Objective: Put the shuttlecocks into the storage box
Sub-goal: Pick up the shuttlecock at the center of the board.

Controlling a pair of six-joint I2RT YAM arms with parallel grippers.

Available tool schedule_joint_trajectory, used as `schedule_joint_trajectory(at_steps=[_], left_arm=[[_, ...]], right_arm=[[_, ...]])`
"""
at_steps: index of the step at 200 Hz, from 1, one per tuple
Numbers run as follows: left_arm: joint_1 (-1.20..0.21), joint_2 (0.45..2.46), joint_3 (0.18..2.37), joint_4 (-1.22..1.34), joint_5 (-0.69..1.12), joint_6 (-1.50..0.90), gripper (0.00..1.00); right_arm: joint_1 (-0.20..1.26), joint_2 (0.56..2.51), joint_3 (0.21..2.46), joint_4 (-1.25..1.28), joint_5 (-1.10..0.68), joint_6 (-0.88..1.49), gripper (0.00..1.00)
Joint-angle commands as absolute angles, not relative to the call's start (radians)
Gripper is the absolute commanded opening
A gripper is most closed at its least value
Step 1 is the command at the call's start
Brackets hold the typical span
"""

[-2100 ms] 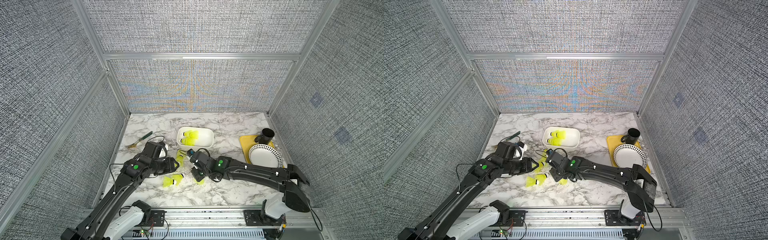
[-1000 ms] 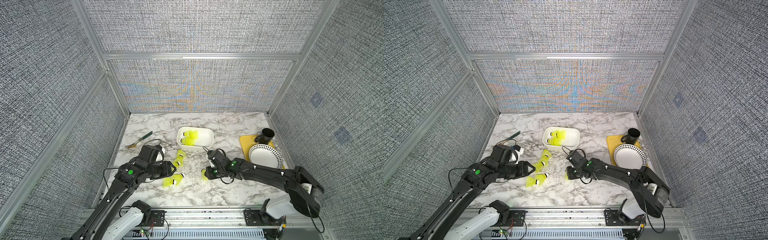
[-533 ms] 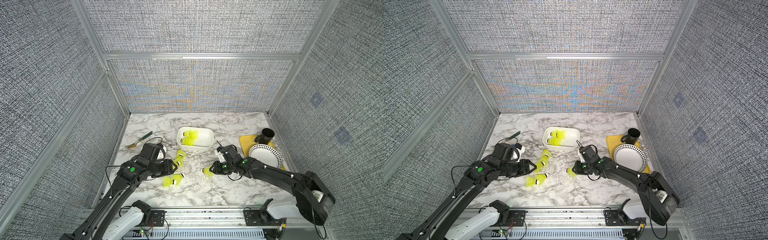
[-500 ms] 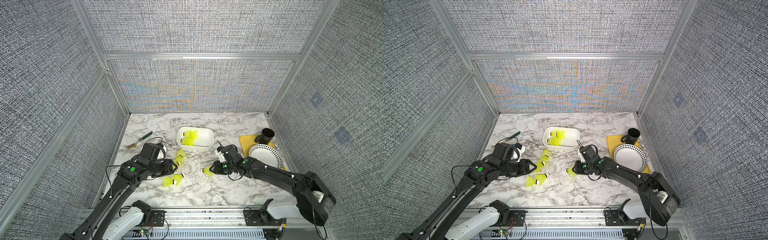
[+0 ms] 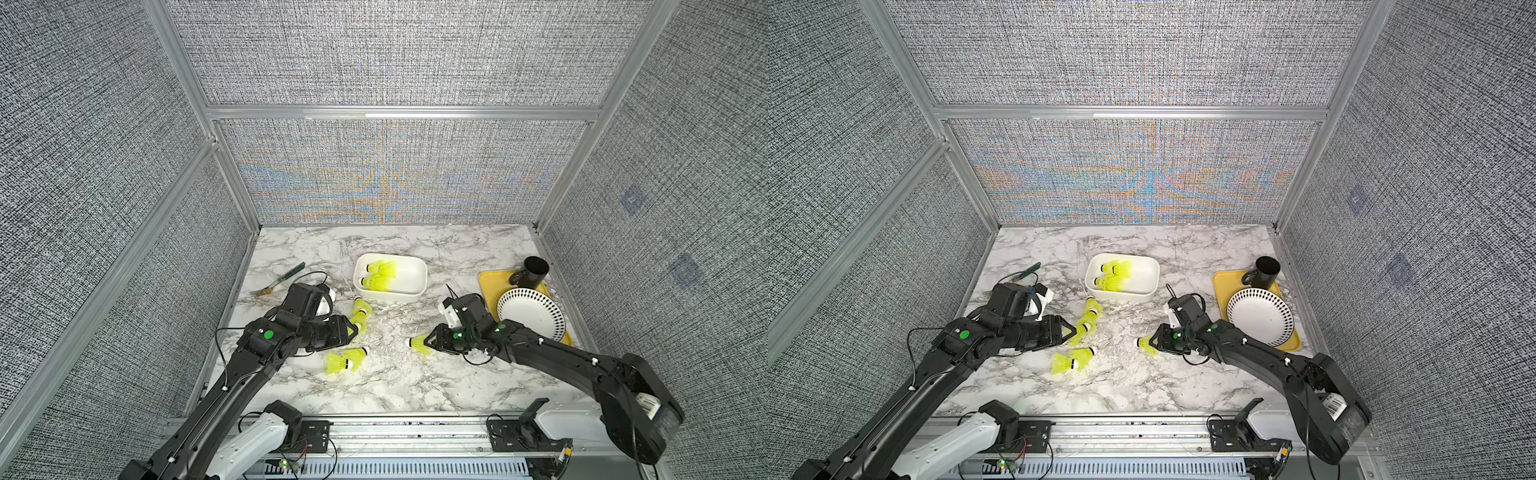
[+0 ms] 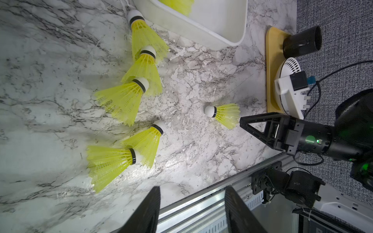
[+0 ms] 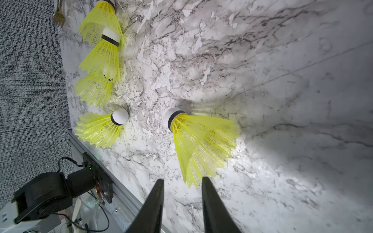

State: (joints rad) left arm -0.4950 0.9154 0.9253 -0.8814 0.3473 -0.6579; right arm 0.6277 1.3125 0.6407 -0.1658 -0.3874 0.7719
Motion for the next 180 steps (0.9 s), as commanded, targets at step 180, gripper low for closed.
schedule_joint_trajectory(at_steps=[180], left_arm=[[-0.597, 1.164, 0.705, -0.326, 0.555, -0.734, 0.55]], right_arm=[[0.602, 1.513, 0.659, 0.070, -0.470, 0.926, 0.07]])
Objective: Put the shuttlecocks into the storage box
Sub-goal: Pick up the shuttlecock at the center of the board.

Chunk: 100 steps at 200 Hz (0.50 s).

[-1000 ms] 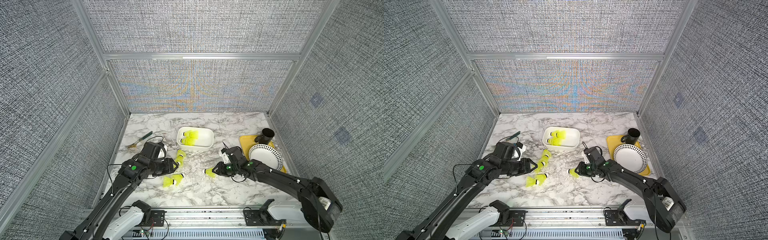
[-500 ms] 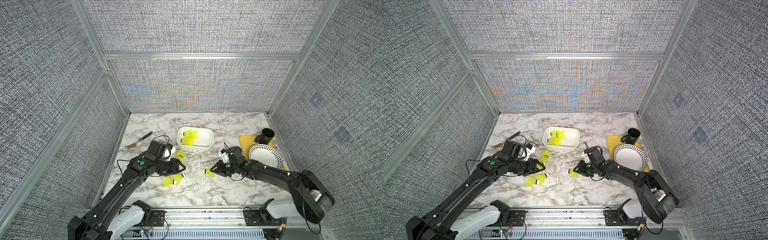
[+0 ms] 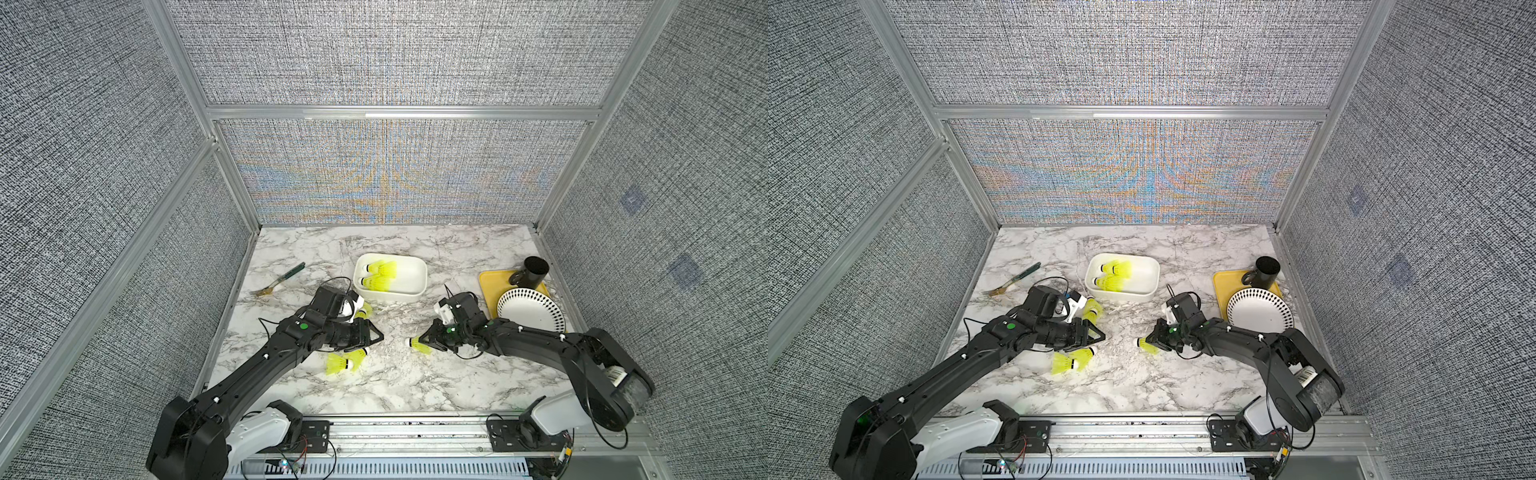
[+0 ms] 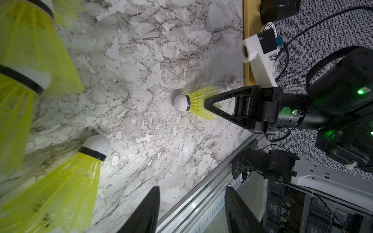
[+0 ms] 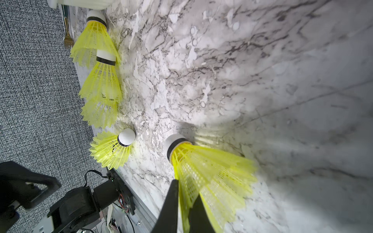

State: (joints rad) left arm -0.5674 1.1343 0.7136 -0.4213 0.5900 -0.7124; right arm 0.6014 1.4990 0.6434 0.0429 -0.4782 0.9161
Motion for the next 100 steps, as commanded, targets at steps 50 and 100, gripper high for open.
schedule_joint_trajectory(at_steps=[50, 100], left_arm=[[-0.625, 1.209, 0.713, -0.307, 0.535, -0.729, 0.55], [-0.623, 1.221, 0.806, -0.356, 0.496, -0.740, 0.54]], right_arm=[[0.601, 1.501, 0.691, 0.018, -0.448, 0.905, 0.00], [0.592, 1.377, 0.760, -0.120, -0.436, 0.889, 0.00]])
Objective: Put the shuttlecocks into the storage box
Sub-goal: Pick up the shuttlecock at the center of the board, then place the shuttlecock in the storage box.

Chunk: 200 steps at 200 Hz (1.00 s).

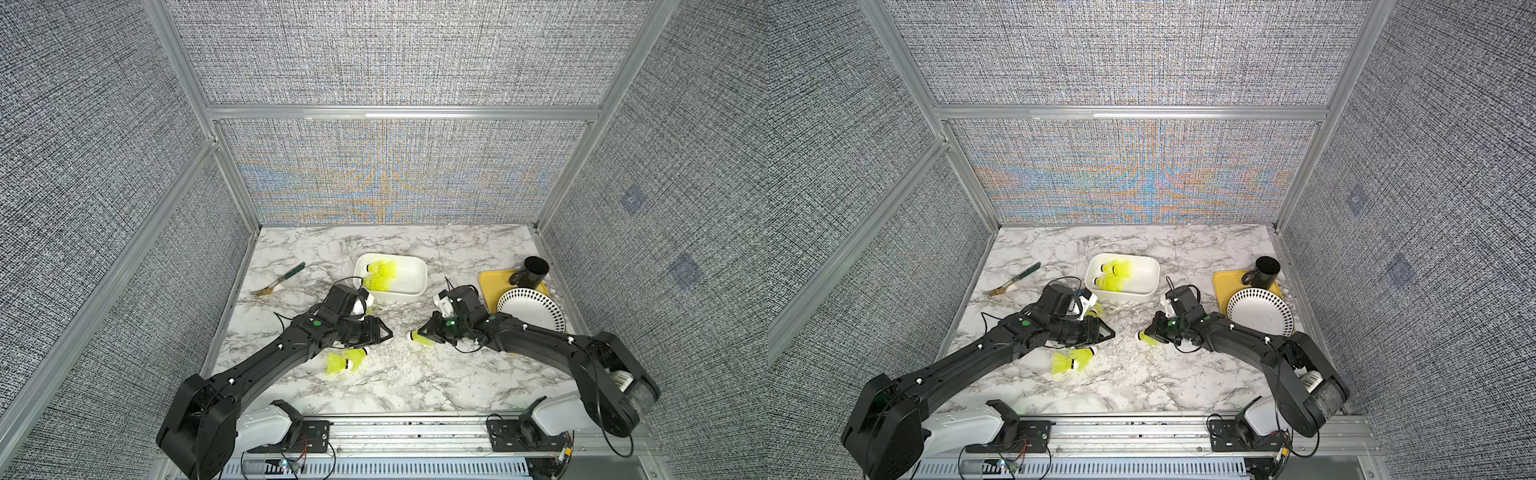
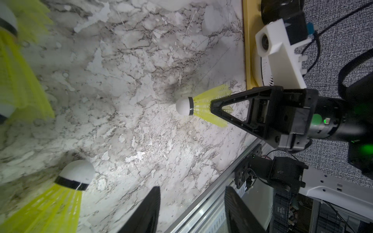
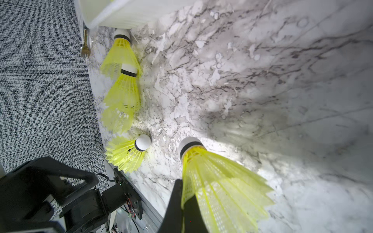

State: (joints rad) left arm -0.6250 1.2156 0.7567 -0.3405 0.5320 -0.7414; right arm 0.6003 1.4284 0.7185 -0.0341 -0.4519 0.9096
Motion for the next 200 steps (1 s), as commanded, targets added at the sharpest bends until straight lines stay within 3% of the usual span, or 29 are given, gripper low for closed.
schedule_joint_trajectory(at_steps=[1, 54, 142, 200], left_arm=[[-0.623, 1.222, 0.810, -0.359, 0.496, -0.740, 0.54], [-0.522, 1.277, 0.966, -0.432, 0.478, -0.735, 0.54], [-0.378, 1.453, 1.157, -0.434, 0.407, -0.716, 0.54], [-0.370, 1.472, 1.175, -0.440, 0.408, -0.710, 0.54]], right_arm=[[0.591, 1.374, 0.763, -0.123, -0.436, 0.888, 0.00], [0.524, 1.418, 1.038, -0.235, -0.387, 0.827, 0.00], [0.473, 1.980, 1.620, -0.289, -0.371, 0.741, 0.00], [0.459, 2.094, 1.669, -0.297, -0.368, 0.744, 0.00]])
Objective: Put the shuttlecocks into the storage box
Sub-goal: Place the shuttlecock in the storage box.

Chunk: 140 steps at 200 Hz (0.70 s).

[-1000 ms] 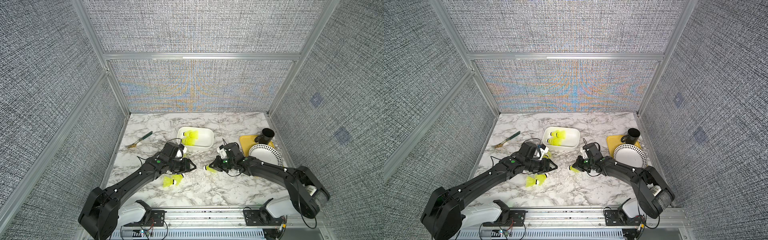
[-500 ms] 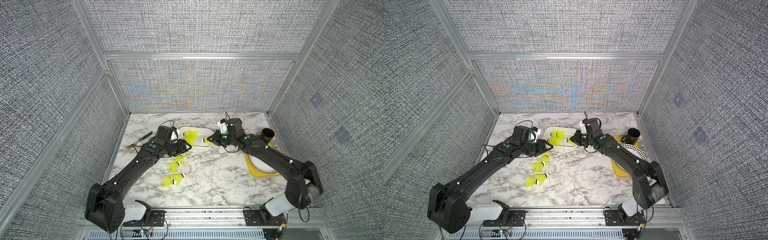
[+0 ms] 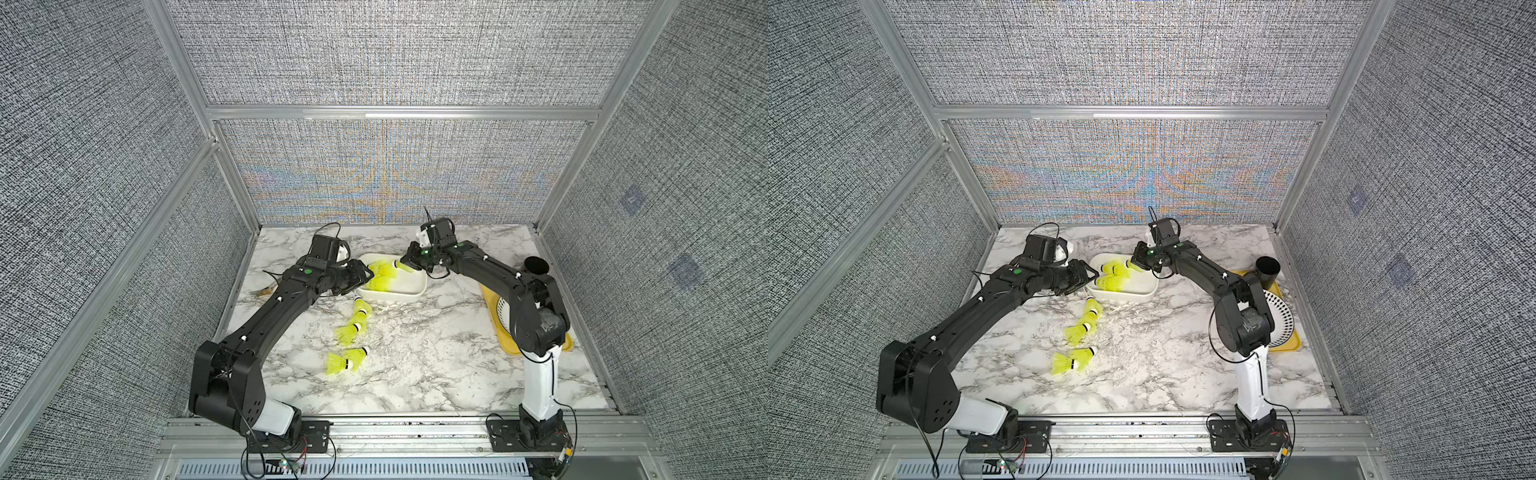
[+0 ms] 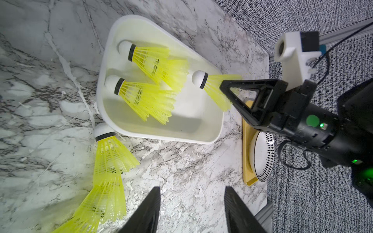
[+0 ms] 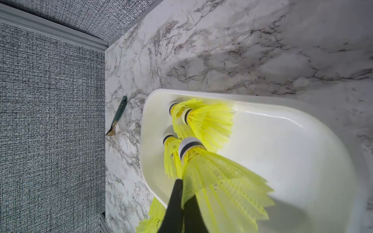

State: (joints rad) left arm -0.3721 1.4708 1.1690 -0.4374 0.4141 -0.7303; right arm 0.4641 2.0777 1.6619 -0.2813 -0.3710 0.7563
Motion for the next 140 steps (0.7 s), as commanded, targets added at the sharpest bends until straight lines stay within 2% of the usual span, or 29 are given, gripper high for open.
schedule_joint_trajectory(at_steps=[1, 140], left_arm=[[-0.369, 1.472, 1.175, -0.440, 0.408, -0.709, 0.54], [-0.369, 1.515, 1.187, -0.419, 0.463, -0.699, 0.54]], right_arm=[[0.459, 2.094, 1.667, -0.296, -0.368, 0.743, 0.00], [0.448, 2.165, 1.671, -0.241, -0.405, 0.745, 0.00]])
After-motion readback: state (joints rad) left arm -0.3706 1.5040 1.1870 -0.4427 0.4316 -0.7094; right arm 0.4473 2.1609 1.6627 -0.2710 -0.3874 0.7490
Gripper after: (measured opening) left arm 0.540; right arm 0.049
